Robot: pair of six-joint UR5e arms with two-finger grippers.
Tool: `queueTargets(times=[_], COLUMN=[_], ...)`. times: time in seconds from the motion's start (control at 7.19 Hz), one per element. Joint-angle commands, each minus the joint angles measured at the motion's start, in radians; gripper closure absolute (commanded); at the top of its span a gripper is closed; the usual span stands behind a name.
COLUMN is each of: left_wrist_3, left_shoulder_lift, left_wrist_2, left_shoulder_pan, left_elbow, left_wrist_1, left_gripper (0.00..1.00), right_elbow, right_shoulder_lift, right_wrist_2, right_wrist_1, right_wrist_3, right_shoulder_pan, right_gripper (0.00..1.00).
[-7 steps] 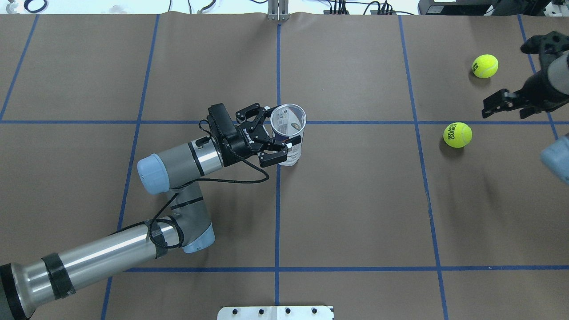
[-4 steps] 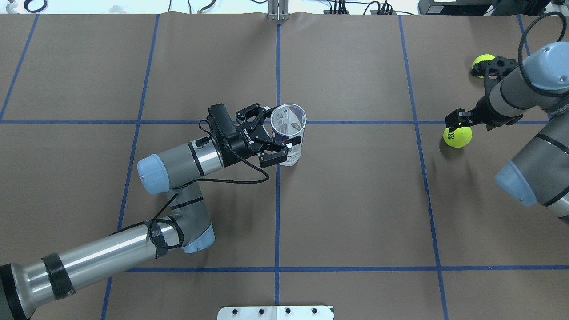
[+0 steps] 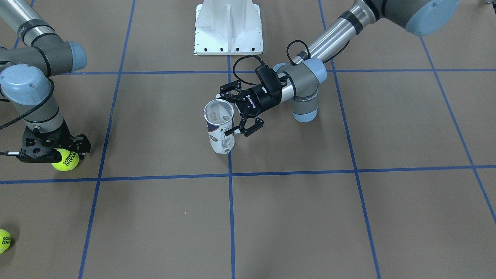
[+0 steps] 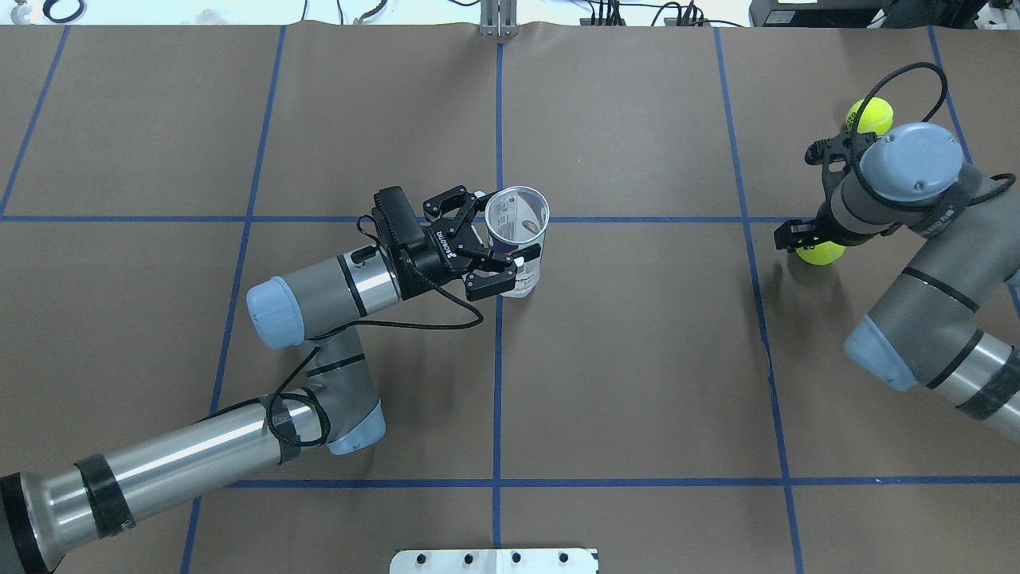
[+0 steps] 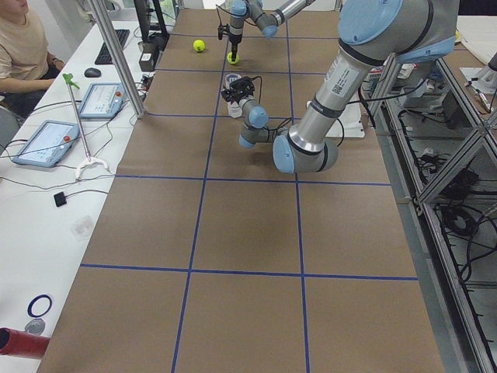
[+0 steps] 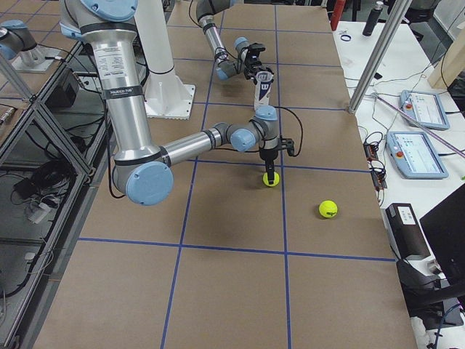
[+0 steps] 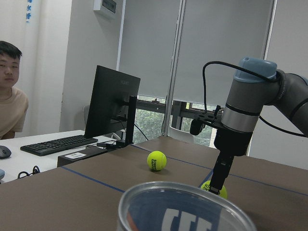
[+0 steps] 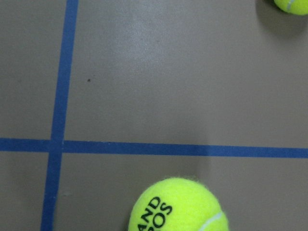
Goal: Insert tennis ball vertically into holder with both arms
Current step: 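Reach the right gripper to the nearer tennis ball and grasp it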
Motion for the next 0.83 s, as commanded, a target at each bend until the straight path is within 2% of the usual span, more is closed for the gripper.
queueTargets(times=[0.0,0.14,0.28,0.42,0.7], left_wrist_3=[0.0,0.0,0.0,0.0,0.0], left_shoulder_lift=[0.0,0.001,0.001,0.001,0.001], left_wrist_2=[0.0,0.0,0.002,0.002,0.002], left_shoulder_pan=[0.0,0.0,0.0,0.0,0.0], left_elbow=[0.0,0.0,0.0,0.0,0.0], left_wrist_1=[0.0,0.0,0.0,0.0,0.0], left_gripper=[0.01,0.01,0.01,0.01,0.01], right_elbow=[-0.018,-0.009,0.02,0.055,0.132], right_shoulder_lift=[0.003,0.003,0.006,0.013,0.039], right_wrist_2=[-0.033,-0.023,-0.018,0.043,0.251], right_wrist_1=[-0.002,-0.006,-0.015,-0.019,-0.017], right_wrist_3=[-0.004,-0.006,-0.004,-0.001,0.013], right_shoulder_pan=[-0.015,-0.015,-0.012,0.017,0.108], right_gripper=[0.3,0.82,1.0,1.0,1.0])
